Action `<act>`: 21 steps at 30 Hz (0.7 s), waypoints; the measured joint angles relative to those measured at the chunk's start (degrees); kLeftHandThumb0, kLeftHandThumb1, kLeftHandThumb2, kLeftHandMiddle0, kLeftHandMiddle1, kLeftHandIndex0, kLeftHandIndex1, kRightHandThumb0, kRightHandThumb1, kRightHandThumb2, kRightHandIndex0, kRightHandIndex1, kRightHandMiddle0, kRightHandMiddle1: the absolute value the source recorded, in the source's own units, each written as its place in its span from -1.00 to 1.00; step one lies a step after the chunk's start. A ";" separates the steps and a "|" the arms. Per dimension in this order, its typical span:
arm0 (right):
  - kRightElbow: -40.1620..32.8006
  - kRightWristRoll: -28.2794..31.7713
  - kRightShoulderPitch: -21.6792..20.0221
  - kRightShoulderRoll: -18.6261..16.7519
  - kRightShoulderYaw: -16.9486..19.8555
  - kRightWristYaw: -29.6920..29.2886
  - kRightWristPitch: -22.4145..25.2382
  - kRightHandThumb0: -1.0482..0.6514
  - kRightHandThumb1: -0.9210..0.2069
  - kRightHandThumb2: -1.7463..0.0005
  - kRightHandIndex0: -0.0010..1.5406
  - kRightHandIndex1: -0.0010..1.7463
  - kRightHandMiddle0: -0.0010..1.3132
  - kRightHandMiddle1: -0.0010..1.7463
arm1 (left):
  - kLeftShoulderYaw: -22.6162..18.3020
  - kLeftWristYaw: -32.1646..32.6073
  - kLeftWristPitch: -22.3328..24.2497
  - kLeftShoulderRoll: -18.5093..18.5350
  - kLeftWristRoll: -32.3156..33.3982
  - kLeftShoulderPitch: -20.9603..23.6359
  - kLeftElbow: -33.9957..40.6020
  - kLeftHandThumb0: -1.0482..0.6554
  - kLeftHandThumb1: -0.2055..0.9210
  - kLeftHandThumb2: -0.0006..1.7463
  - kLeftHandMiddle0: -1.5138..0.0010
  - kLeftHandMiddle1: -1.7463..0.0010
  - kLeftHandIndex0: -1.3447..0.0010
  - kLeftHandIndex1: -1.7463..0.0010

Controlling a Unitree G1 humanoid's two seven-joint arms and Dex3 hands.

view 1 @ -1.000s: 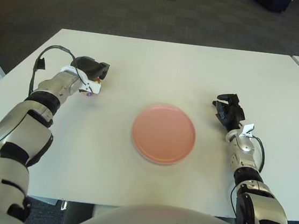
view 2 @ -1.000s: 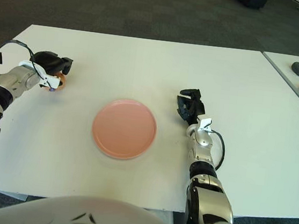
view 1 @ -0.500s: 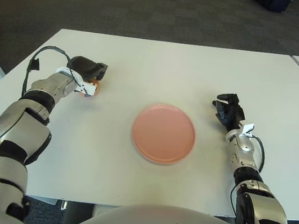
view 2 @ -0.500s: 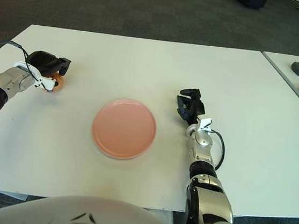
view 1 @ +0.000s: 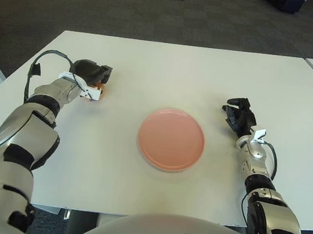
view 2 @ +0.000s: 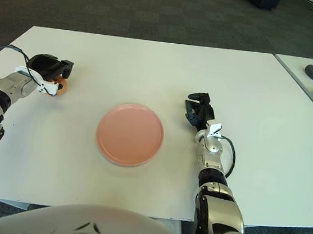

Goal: Put the apple into the plate.

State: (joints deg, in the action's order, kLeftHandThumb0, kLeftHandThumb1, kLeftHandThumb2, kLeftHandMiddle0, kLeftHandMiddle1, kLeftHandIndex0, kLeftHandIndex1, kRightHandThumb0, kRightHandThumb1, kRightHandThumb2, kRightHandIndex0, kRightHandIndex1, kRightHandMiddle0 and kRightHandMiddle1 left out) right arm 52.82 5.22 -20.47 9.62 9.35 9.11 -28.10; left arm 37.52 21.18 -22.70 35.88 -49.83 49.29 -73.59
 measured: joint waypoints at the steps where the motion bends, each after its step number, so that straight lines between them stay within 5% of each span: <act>1: 0.00 0.00 0.00 0.00 0.00 0.00 0.00 -0.18 -1.00 0.46 -0.55 0.41 -0.62 0.94 | -0.01 0.01 0.01 -0.04 0.04 0.02 -0.10 0.23 -0.27 0.65 0.23 -0.97 0.13 -1.00; 4: 0.00 0.00 -0.01 0.00 0.03 0.00 0.00 -0.18 -1.00 0.46 -0.55 0.41 -0.62 0.94 | -0.01 0.26 0.02 -0.11 0.06 0.02 -0.31 0.23 -0.29 0.67 0.22 -0.97 0.12 -1.00; 7: 0.01 0.00 -0.01 0.01 0.07 0.02 0.01 -0.18 -1.00 0.46 -0.55 0.41 -0.62 0.94 | 0.00 0.58 0.02 -0.16 0.06 0.02 -0.44 0.23 -0.42 0.66 0.00 -0.65 -0.02 -1.00; 10: 0.03 0.01 -0.02 0.04 0.11 0.24 0.02 -0.18 -1.00 0.46 -0.55 0.41 -0.62 0.94 | 0.19 1.17 0.01 -0.16 -0.05 0.01 -0.53 0.22 -0.49 0.74 -0.03 -0.88 0.01 -0.88; 16: 0.06 0.01 -0.02 0.08 0.21 0.51 0.03 -0.18 -1.00 0.46 -0.55 0.41 -0.62 0.94 | 1.22 2.90 0.00 -0.15 -0.52 0.00 -0.55 0.21 -0.49 0.69 -0.04 -0.98 -0.10 -0.62; 21: 0.08 0.02 -0.02 0.18 0.26 0.58 0.04 -0.18 -1.00 0.46 -0.55 0.41 -0.62 0.94 | 2.32 4.27 0.41 -0.11 -1.38 -0.01 -0.45 0.22 -0.44 0.69 0.06 -0.91 -0.04 -0.84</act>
State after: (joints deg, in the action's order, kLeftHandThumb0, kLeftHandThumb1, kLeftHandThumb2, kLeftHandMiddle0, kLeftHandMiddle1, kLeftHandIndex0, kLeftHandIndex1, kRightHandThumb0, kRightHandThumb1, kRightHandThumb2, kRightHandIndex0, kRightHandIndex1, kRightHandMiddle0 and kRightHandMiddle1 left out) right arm 52.90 5.24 -20.48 9.79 9.61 9.69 -28.06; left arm 39.84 25.46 -22.29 35.77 -51.22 49.28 -74.04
